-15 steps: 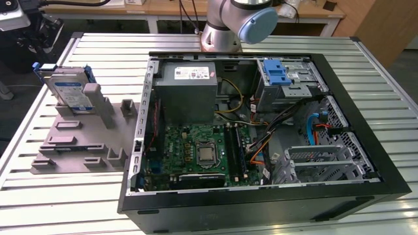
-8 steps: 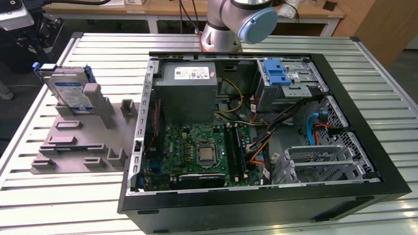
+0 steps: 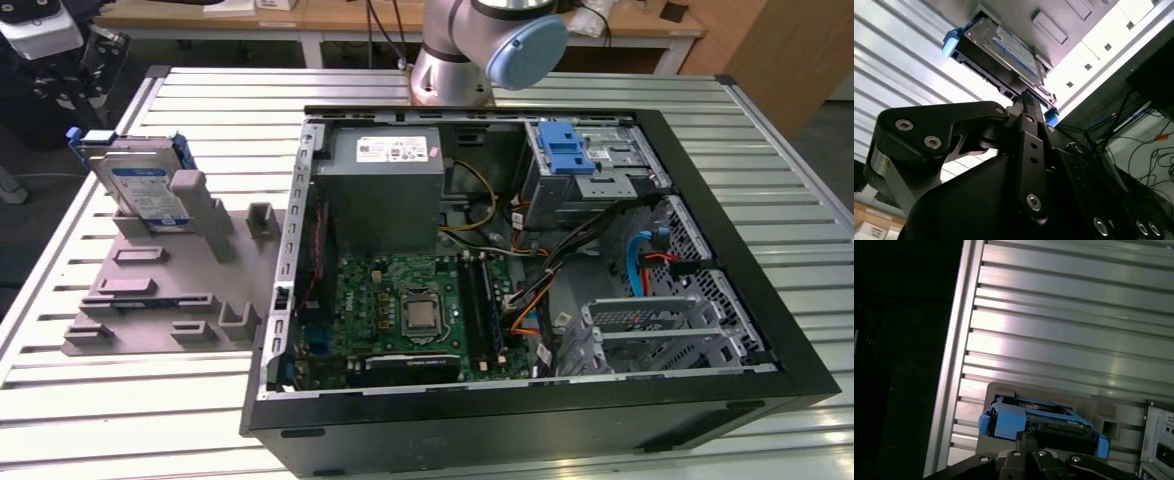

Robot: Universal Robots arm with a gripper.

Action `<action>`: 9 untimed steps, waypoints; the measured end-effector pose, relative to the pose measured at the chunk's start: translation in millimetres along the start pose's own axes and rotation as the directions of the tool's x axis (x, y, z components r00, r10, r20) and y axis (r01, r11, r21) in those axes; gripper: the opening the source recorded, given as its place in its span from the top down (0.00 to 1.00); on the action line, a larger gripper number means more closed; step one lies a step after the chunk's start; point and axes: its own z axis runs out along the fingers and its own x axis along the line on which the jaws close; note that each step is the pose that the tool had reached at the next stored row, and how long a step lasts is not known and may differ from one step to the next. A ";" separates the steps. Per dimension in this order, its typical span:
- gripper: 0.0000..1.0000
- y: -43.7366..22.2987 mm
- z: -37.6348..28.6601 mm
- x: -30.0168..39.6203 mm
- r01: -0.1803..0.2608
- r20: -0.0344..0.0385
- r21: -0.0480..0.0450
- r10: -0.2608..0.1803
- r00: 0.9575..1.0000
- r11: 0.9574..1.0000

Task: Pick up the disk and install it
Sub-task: 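Pick up the disk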

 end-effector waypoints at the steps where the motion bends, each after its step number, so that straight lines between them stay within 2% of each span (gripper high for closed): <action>1: 0.89 0.0 0.0 0.0 0.016 -0.001 0.000 -0.016 1.000 1.000; 5: 0.89 0.0 0.0 0.0 0.075 -0.003 0.001 -0.075 0.997 0.997; 9: 0.89 0.0 0.1 0.0 0.132 -0.006 0.002 -0.132 0.991 0.991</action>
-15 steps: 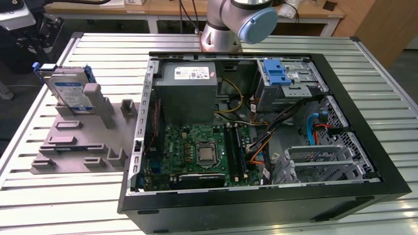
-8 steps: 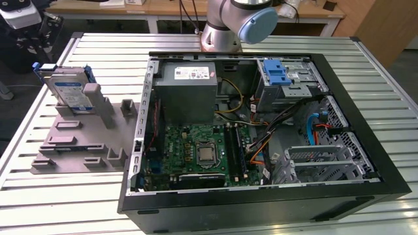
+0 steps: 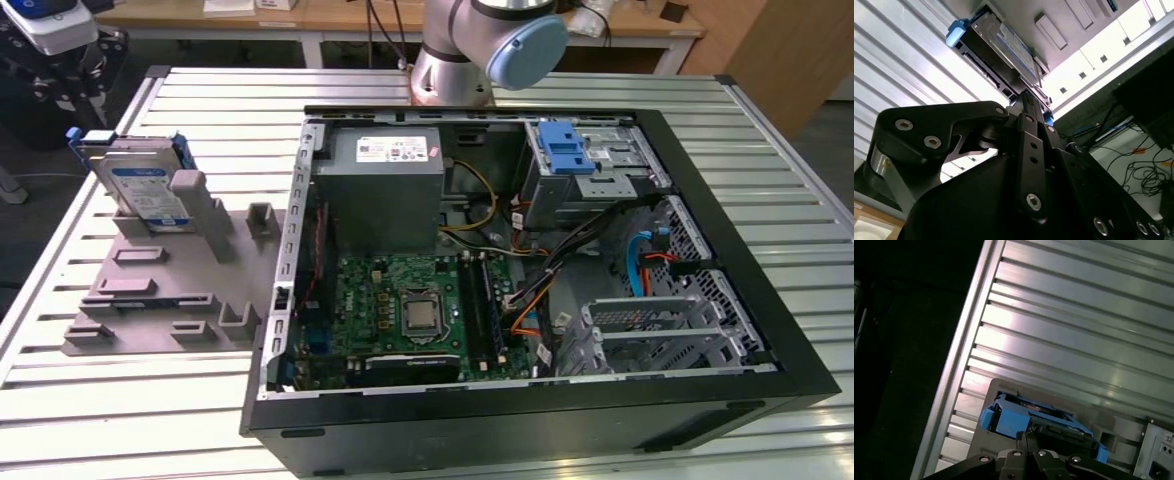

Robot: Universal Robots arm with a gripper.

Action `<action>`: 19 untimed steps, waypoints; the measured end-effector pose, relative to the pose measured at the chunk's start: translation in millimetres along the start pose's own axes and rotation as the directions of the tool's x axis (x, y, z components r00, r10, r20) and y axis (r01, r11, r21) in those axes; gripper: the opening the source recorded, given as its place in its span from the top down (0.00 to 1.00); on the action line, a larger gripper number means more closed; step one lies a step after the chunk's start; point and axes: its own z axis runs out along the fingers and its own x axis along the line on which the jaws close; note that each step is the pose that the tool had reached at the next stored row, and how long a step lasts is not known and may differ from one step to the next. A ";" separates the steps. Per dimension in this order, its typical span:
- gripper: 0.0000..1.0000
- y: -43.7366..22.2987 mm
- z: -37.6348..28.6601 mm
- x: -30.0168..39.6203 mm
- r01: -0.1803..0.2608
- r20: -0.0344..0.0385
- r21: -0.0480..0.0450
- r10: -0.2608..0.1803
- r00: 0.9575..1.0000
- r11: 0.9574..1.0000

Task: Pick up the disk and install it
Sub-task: 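Pick up the disk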

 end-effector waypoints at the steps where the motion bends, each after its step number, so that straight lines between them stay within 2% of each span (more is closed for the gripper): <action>1: 0.89 0.0 0.0 0.0 0.013 -0.001 0.000 -0.013 1.000 1.000; 8: 0.89 0.0 0.0 0.0 0.059 -0.002 0.001 -0.059 0.998 0.998; 19: 0.89 0.0 0.0 0.0 0.062 -0.003 0.001 -0.062 0.998 0.998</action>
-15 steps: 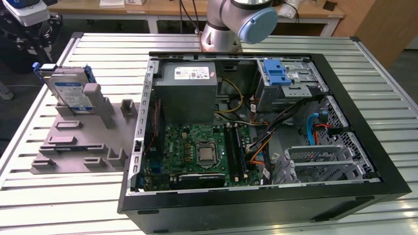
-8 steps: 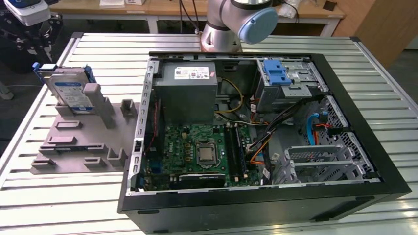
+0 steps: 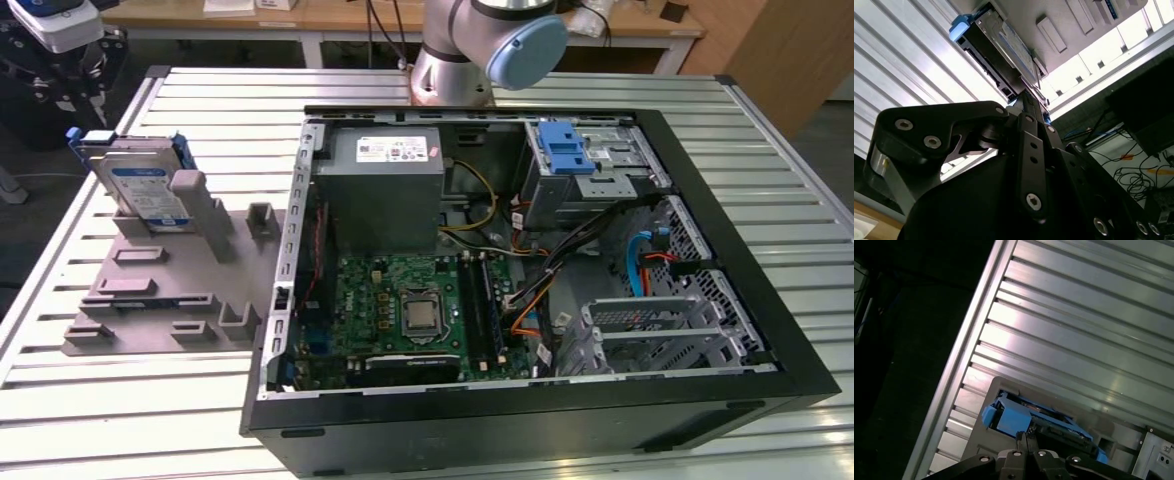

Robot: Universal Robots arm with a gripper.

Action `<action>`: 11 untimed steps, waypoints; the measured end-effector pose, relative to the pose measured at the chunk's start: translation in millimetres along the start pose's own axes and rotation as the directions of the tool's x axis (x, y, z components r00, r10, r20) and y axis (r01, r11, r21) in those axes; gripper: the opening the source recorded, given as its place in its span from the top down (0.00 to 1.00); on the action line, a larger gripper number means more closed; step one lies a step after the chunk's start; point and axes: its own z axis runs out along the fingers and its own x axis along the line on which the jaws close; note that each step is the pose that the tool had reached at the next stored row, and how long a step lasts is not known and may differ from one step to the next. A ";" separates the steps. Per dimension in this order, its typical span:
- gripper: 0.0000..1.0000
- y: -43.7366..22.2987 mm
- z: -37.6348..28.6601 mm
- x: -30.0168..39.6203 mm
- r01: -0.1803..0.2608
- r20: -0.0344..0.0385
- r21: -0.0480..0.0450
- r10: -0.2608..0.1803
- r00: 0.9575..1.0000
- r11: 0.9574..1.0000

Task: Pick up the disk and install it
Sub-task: 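Pick up the disk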

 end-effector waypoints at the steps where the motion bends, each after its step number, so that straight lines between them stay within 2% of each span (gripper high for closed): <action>1: 0.89 0.0 0.0 0.0 0.001 0.000 0.000 -0.001 1.000 1.000; 11: 0.89 0.0 0.0 0.0 0.054 -0.002 0.001 -0.054 0.999 0.999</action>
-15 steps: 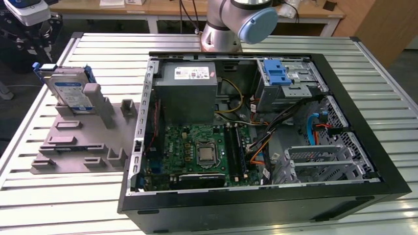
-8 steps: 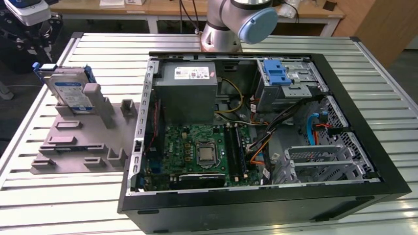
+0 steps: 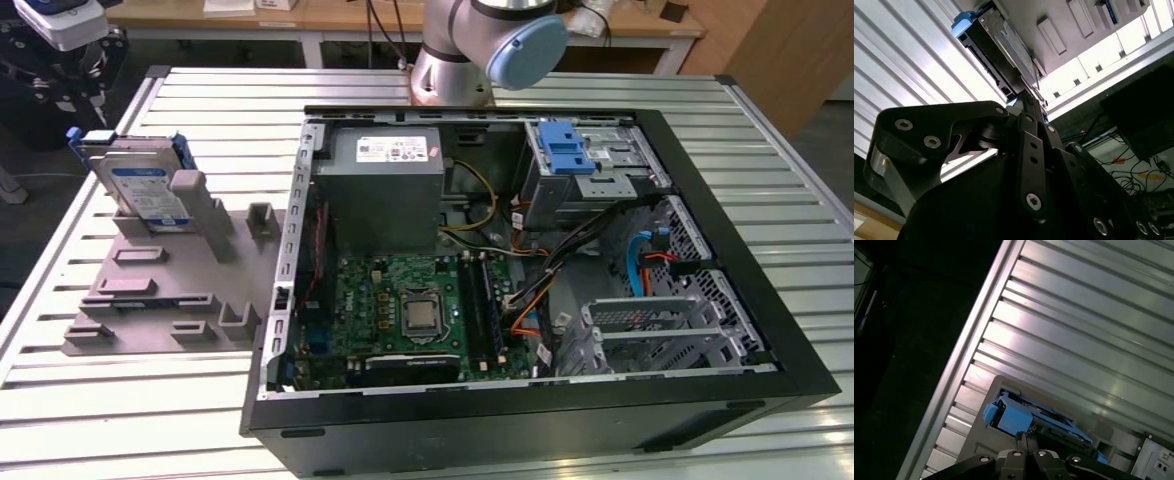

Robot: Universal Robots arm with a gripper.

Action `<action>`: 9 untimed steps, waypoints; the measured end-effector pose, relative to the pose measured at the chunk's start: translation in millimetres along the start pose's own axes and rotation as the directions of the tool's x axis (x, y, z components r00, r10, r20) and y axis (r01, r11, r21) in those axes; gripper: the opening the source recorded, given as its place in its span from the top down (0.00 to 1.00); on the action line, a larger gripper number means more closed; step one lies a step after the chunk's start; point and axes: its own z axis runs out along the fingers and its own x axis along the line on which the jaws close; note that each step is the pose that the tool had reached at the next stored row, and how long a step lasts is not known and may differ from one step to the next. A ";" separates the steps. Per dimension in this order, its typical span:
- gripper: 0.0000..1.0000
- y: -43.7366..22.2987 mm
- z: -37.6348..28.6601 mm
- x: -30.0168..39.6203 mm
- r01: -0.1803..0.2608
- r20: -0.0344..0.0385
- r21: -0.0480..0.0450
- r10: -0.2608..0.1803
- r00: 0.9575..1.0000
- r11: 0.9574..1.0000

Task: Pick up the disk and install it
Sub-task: 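Pick up the disk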

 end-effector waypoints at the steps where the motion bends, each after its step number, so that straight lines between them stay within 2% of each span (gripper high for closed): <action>1: 0.89 0.0 0.0 0.0 0.005 0.000 0.000 -0.005 1.000 1.000; 9: 0.89 0.0 0.0 0.0 0.041 -0.002 0.001 -0.041 0.999 0.999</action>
